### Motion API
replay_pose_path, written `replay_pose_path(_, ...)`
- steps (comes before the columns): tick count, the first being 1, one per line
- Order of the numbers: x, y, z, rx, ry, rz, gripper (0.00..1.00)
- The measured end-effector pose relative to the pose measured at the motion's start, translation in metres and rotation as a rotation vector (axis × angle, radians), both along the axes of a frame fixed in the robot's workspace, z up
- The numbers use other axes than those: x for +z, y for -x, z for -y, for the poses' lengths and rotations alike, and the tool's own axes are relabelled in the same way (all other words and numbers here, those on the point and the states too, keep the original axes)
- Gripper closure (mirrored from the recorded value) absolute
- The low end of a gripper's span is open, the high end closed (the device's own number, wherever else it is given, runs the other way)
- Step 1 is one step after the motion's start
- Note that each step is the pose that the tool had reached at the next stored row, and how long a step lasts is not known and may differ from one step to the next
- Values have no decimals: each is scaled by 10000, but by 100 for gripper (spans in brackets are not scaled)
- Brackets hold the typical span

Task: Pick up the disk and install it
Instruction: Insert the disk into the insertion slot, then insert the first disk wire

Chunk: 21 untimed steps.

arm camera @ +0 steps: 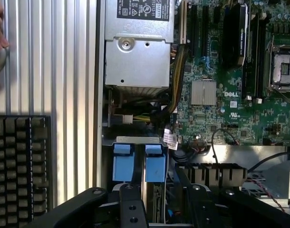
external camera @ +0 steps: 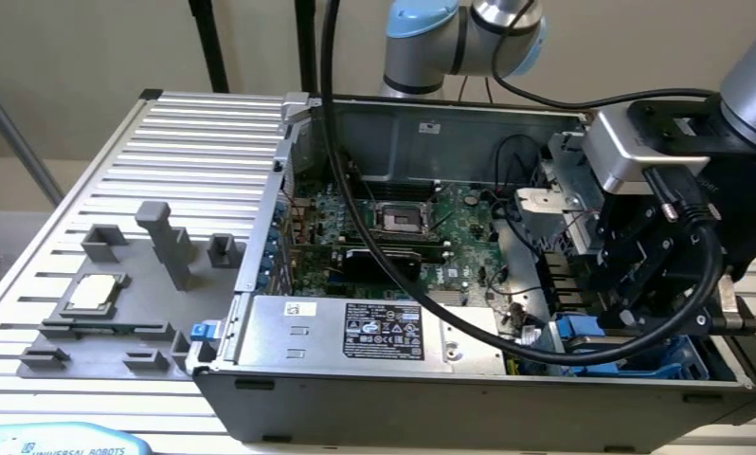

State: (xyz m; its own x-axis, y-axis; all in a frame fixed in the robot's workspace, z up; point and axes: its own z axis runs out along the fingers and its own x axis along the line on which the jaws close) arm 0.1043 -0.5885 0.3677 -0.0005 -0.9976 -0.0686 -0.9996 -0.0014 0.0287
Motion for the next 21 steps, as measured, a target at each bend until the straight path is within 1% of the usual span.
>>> replay_pose_path(8, 40, -208, -1, 1, -1, -14, 60)
replay_pose_path(11, 45, -216, -1, 0, -11, -17, 60)
replay_pose_path(21, 46, -216, 0, 0, -11, -18, 60)
